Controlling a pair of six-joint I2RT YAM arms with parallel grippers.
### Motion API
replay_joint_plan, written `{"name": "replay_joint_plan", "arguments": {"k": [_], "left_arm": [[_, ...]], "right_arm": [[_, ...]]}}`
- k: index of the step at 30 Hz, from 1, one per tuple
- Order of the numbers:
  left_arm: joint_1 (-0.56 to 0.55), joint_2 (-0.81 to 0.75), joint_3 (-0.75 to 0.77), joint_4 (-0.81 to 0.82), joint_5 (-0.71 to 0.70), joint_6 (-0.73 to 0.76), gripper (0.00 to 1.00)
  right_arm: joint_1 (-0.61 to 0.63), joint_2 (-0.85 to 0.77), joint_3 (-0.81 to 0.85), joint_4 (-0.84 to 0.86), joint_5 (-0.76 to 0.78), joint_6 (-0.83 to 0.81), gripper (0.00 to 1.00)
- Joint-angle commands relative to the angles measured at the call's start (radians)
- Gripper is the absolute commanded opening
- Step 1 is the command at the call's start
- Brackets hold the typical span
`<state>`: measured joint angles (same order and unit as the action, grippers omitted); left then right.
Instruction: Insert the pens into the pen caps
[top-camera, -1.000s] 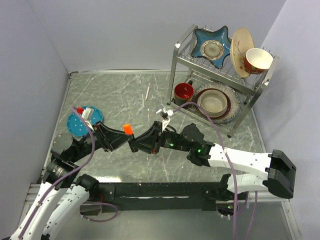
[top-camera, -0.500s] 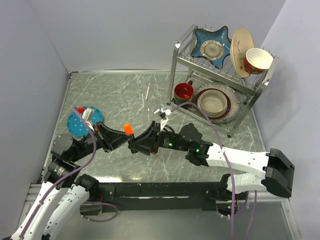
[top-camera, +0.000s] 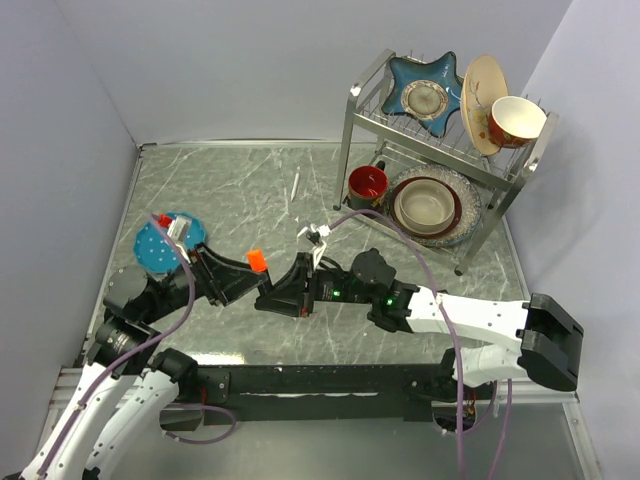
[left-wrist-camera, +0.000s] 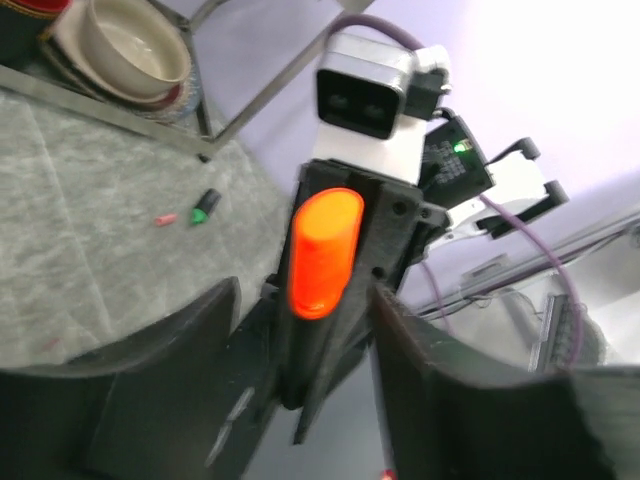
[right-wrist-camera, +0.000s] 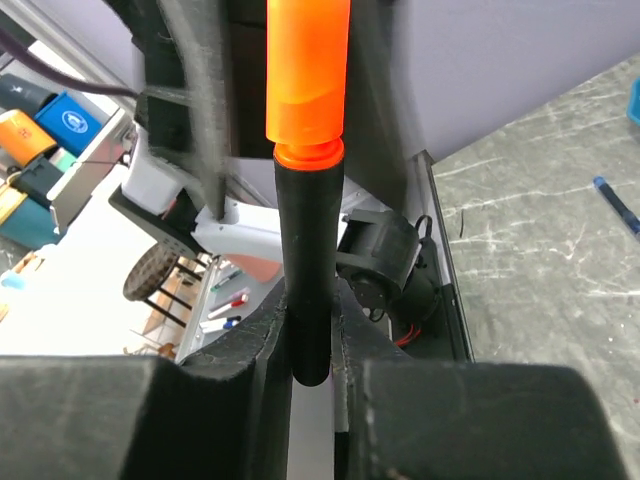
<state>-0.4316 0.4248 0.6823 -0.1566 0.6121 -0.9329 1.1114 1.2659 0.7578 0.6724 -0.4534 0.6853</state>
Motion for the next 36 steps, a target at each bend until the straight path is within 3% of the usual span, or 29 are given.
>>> {"name": "replay_joint_plan", "arguments": {"k": [1, 13, 19, 22, 23, 32, 36], "left_arm": [[-0.001, 0.002, 0.059, -0.041, -0.02, 0.058, 0.71], [-0.001, 0.06, 0.152, 0.046, 0.023, 0.112, 0.73], [-0.001, 0.058, 0.151, 0.057, 0.009, 0.109, 0.66], [-0.001, 0.061, 0.143, 0.081, 0.038, 0.097, 0.48], [0.001, 0.063, 0.138, 0.072, 0.044, 0.094, 0.37], [-0.001, -0.035, -0.018, 0.072, 0.1, 0.011, 0.01], [-0.001, -0.049, -0.053, 0.037, 0.136, 0.034, 0.01]], "right_arm": [[0.007, -0.054, -0.018, 0.061, 0.001, -0.029, 0.0], [0.028, -0.068, -0.02, 0.061, -0.07, -0.032, 0.0], [0.041, -0.068, -0.026, 0.062, -0.071, -0.032, 0.0], [0.044, -0.063, -0.025, 0.07, -0.073, -0.024, 0.0], [0.044, -0.065, -0.022, 0.072, -0.062, -0.021, 0.0], [0.028, -0.079, 0.119, -0.085, 0.021, -0.119, 0.0], [-0.015, -0.069, 0.17, -0.108, 0.002, -0.135, 0.0]]}}
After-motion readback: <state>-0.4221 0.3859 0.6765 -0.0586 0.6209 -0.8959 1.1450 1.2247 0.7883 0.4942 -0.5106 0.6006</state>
